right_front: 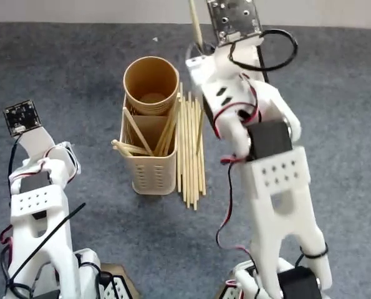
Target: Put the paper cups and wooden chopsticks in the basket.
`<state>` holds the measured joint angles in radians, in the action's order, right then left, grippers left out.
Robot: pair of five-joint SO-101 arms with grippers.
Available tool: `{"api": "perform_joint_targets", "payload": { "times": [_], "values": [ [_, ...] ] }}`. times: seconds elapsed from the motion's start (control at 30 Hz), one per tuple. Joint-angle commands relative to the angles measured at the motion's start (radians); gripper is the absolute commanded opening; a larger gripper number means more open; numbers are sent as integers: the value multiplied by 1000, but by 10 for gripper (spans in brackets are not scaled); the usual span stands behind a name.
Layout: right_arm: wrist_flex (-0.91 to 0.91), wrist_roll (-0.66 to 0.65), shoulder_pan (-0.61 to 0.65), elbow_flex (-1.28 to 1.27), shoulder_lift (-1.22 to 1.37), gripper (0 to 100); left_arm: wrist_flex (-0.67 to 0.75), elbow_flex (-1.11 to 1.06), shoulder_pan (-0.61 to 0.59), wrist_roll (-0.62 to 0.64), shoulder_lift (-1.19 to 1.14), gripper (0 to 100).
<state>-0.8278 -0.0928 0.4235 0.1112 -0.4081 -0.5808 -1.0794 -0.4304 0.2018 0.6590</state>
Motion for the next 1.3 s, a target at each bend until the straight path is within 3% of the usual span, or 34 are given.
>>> {"api": "perform_joint_targets", "payload": {
  "times": [0.0,0.3,0.47,0.6,0.73,1.27],
  "values": [
    [16,8,35,90,-64,6,54,-8,22,-25,1,175],
    [97,137,188,48,-165,6,68,-22,45,-87,1,175],
    [360,98,289,-314,-251,6,68,-24,41,-87,1,175],
    [598,86,285,-638,-325,6,68,-25,41,-87,1,175],
    [725,31,274,-799,-340,6,68,-25,42,-87,1,175],
    [759,-32,271,-1230,-487,6,68,-25,42,-87,1,175]
  ]
}}
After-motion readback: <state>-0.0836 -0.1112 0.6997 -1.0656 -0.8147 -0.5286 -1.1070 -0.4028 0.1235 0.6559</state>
